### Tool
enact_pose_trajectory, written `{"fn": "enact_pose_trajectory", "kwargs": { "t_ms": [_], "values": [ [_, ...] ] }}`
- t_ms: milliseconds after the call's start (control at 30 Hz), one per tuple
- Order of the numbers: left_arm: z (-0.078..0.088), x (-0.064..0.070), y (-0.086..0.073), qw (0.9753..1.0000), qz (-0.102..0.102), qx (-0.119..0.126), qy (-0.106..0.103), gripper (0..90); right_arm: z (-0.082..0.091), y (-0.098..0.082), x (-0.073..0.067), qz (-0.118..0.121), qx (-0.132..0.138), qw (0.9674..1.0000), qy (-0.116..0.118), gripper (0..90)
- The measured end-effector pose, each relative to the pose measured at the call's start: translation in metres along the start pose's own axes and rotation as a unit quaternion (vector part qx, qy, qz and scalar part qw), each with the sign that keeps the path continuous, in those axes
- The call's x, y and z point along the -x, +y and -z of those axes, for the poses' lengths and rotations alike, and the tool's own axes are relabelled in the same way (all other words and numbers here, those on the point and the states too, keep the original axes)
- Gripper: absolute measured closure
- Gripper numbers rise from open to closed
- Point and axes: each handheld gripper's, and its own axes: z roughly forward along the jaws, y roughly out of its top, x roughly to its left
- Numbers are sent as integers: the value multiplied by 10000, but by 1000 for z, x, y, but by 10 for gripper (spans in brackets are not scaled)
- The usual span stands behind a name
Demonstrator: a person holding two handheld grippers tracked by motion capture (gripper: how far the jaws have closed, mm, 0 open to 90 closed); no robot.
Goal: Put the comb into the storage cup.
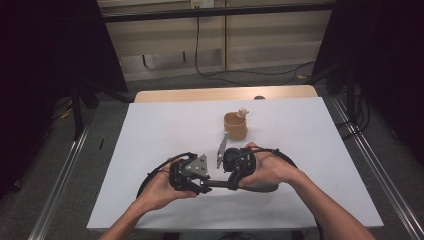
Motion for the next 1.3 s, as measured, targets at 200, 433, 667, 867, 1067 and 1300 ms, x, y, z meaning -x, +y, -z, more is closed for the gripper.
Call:
{"fn": "enact_pose_trajectory", "kwargs": {
  "t_ms": [200,433,667,867,1067,1300],
  "values": [
    [-2,-2,-1,9999,23,66,-112,647,-1,0,1,33,1,10000,32,729],
    [-5,-5,-1,9997,86,75,-205,676,-2,0,0,92,58,9999,50,729],
    [0,-8,-1,9990,206,238,-316,675,0,-1,1,201,201,9996,27,729],
    [-4,-8,-1,9991,197,233,-309,675,-1,0,2,211,182,9996,3,729],
    [-4,-9,-2,9992,135,209,-325,684,-2,0,2,262,186,9995,-19,729],
    [-9,-7,-2,9993,82,237,-288,692,-4,-2,2,304,189,9994,-20,729]
  ]
}}
